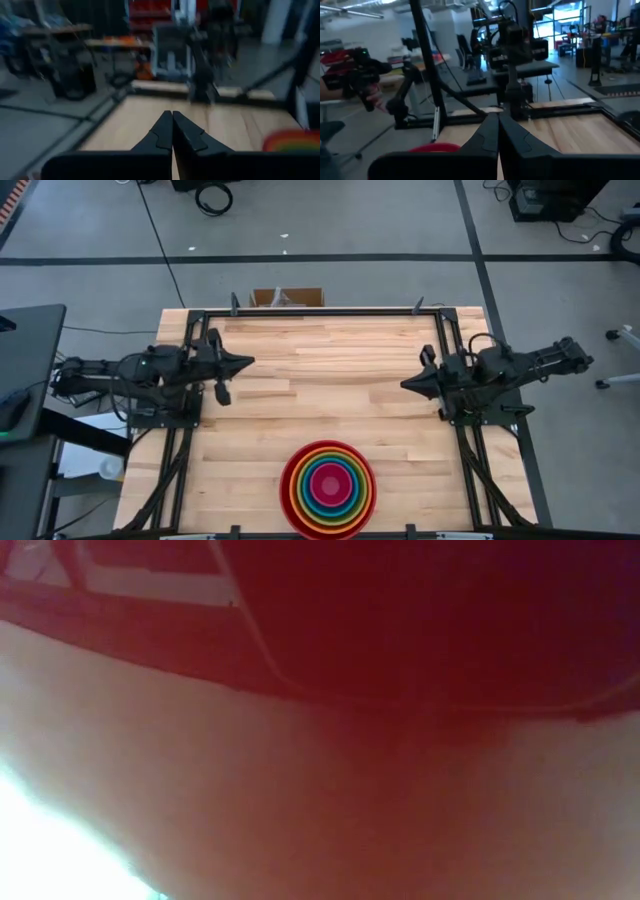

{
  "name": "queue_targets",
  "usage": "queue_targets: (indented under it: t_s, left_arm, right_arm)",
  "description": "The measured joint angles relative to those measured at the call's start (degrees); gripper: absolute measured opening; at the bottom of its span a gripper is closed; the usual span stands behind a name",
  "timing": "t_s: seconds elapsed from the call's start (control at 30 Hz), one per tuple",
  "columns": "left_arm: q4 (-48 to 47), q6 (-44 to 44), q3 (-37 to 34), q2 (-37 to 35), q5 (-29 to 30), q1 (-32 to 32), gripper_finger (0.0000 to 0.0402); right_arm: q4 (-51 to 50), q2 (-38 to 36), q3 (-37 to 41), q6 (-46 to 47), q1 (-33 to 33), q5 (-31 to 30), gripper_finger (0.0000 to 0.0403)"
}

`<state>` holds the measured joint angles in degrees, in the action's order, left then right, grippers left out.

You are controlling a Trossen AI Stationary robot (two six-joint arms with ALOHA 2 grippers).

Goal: Nest bowls inside each other
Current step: Return to Home Position

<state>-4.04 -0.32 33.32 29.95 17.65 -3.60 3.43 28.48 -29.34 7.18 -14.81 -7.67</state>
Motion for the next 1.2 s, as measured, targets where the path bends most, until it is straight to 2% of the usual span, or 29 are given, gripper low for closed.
queue_targets:
  t_s: [0.1,0.17,0.3,0.5,0.67,0.87,1.03,1.2]
  left_arm:
    - [-4.9,-1.3,0.0,-1.7,-1.3,0.0,0.0007]
    - [-4.7,-1.4,-0.3,-2.5,-1.4,0.0,0.0007]
    - [6.3,-1.9,-7.9,-5.1,-1.3,0.0,0.0007]
    - [22.8,-7.3,-21.1,-6.5,-1.3,-0.1,0.0007]
    - [22.1,-12.2,-23.8,-6.5,-1.4,-0.2,0.0007]
    - [22.2,-1.7,-23.8,-9.7,-3.0,-0.2,0.0007]
    - [16.4,-0.5,-23.7,-15.0,-3.5,-0.2,0.0007]
    - [7.8,-3.3,-23.7,-18.9,-8.2,-0.3,0.0007]
  right_arm:
    - [-3.3,-1.5,0.0,-0.1,0.0,0.3,0.0007]
    - [-4.6,-1.9,0.0,-0.3,0.0,0.3,0.0007]
    - [-0.9,-2.1,2.5,-0.9,0.0,0.3,0.0007]
    - [13.9,-2.4,12.2,4.4,0.0,0.9,0.0007]
    - [17.6,-3.4,17.4,8.7,0.0,1.3,0.0007]
    - [17.6,-8.0,17.9,7.9,0.0,1.8,0.0007]
    - [10.9,-14.0,17.9,5.9,0.0,1.4,0.0007]
    - [3.1,-17.3,17.9,4.3,0.0,-1.0,0.0007]
